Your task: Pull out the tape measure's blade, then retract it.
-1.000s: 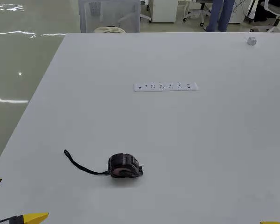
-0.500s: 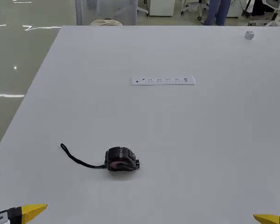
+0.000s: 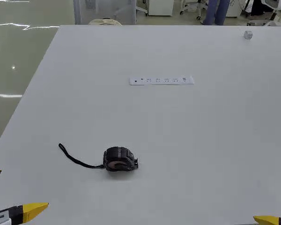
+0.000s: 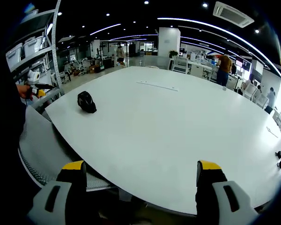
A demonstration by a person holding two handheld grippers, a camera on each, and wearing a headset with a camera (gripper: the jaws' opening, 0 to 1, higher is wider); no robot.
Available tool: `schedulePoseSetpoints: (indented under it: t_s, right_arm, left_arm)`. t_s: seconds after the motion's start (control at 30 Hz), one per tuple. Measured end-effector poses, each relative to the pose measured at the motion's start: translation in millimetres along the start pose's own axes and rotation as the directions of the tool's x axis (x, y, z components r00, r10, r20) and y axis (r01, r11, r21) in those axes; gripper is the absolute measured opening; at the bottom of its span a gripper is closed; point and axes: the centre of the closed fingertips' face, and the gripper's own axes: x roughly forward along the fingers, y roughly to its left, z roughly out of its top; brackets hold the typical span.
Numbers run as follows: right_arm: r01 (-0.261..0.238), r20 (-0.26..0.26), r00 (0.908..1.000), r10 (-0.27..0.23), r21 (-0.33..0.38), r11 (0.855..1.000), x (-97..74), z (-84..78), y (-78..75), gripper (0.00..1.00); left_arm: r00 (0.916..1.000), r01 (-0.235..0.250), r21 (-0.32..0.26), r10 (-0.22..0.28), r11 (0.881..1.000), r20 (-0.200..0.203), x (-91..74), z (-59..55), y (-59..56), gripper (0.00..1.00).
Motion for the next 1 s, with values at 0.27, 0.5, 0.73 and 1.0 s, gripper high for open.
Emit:
schedulePoseSetpoints:
  t_s: [0.27,0.5,0.73,1.0]
  right_arm:
    - [0.0,0.009,1.0,-0.001,0.008,1.0,0.1,4.2,-4.8,1.0]
    - [-0.001,0.004,1.0,0.001,0.009,1.0,1.4,4.7,-5.5,1.0]
    - [0.001,-0.016,0.9999,-0.002,-0.025,1.0,2.7,4.3,-9.0,1.0]
    - [-0.03,-0.027,0.9992,0.029,-0.056,0.998,10.1,10.2,-2.2,0.98]
  left_arm:
    - [1.0,0.002,0.009,-0.002,1.0,-0.004,-3.7,1.4,1.3,1.0]
    - [1.0,0.001,0.017,-0.001,1.0,-0.007,-5.0,3.6,4.0,1.0]
    - [0.9998,0.015,0.03,-0.015,0.999,-0.013,-0.7,5.7,0.9,1.0]
    - [0.9969,0.069,0.1,-0.065,0.993,-0.043,12.2,12.8,-9.3,1.0]
